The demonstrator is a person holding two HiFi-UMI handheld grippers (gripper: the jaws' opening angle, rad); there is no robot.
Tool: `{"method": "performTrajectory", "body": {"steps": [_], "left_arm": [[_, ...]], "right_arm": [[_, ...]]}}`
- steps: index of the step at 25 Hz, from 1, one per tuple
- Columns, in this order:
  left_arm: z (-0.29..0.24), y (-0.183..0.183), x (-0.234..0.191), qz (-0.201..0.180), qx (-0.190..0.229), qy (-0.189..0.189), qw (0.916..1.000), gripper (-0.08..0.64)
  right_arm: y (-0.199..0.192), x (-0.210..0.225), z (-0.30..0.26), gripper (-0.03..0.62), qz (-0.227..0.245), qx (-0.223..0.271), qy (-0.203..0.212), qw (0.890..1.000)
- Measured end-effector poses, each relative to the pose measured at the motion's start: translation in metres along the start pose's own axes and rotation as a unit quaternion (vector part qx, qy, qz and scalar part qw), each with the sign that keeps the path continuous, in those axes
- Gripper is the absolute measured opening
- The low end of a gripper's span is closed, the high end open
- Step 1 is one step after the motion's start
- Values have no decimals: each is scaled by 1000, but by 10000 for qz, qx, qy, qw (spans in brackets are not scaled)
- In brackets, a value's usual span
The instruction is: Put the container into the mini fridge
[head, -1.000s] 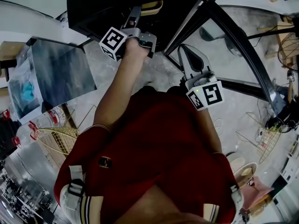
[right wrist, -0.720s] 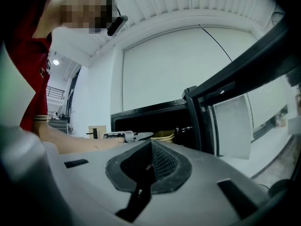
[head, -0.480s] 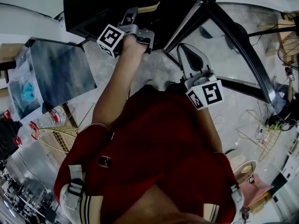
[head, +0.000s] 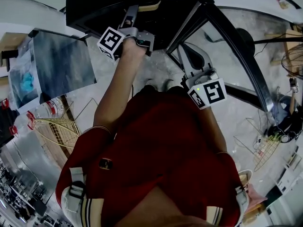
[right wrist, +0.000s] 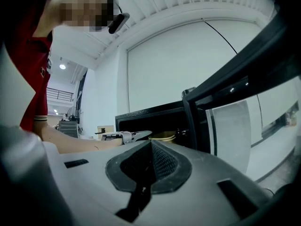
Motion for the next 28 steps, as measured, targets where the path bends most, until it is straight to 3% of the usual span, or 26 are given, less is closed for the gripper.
{"method": "performTrajectory", "body": {"steps": [6, 9, 13, 18, 21, 24, 28], "left_arm": [[30, -7, 16, -286, 45, -83, 9995, 324], [44, -12, 34, -557, -20, -339, 9979, 324], [62, -28, 56, -701, -245, -644, 9952, 322], [91, -44, 60, -1145, -515, -656, 9899, 287], [105, -46, 69, -1991, -661, -779, 9746, 242], [115, -48, 85, -2895, -783, -1001, 9487, 195], [124, -54, 99, -3797, -905, -1109, 9140, 132]], "right_arm": [[6, 2, 3, -1, -56, -10, 239, 9997], [10, -1, 3, -2, -87, 16, 356, 9993], [13, -4, 2, 0, -176, 78, 489, 9986], [13, -7, 0, 0, -268, 113, 594, 9978], [14, -11, 0, -2, -294, 135, 639, 9974], [14, -14, 0, -2, -312, 139, 678, 9971], [14, -18, 1, 0, -295, 153, 740, 9967]]}}
Point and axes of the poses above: the fingertips, and each gripper's own axes: z backward along the fingers, x to its right, y out of its top, the point moved 2 cm from there along z, backward along the fingers, and after that the axes turned 8 degrees about -z, right-handed, at the moved point
